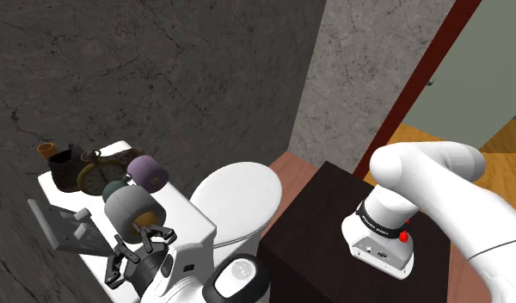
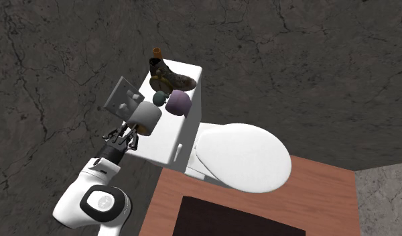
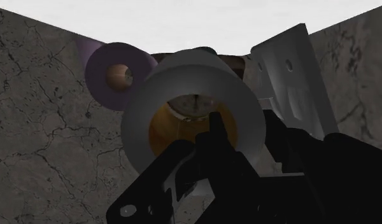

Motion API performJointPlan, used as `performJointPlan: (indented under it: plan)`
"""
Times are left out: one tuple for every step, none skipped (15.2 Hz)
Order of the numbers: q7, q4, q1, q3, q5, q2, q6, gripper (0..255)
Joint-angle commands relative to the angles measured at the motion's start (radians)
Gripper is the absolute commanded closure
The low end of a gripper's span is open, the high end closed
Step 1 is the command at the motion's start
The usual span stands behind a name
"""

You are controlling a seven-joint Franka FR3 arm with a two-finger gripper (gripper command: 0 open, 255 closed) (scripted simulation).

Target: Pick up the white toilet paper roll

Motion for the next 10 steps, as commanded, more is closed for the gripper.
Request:
performJointPlan:
  plan:
    - [-0.014,-0.008,0.007,-0.015,-0.005,0.015,-0.004,255]
    - [-0.022,-0.012,0.008,-0.022,-0.008,0.023,-0.004,255]
    - [-0.03,-0.015,0.01,-0.029,-0.011,0.03,-0.004,255]
    - [-0.038,-0.018,0.011,-0.037,-0.013,0.038,-0.005,255]
    - [-0.045,-0.021,0.013,-0.045,-0.016,0.045,-0.006,255]
    - [-0.053,-0.024,0.014,-0.052,-0.019,0.053,-0.006,255]
    - [-0.06,-0.027,0.016,-0.06,-0.021,0.06,-0.007,255]
    - [-0.068,-0.029,0.017,-0.068,-0.024,0.068,-0.008,255]
    - [-0.069,-0.03,0.017,-0.069,-0.025,0.069,-0.008,255]
    - [-0.069,-0.03,0.017,-0.069,-0.025,0.069,-0.009,255]
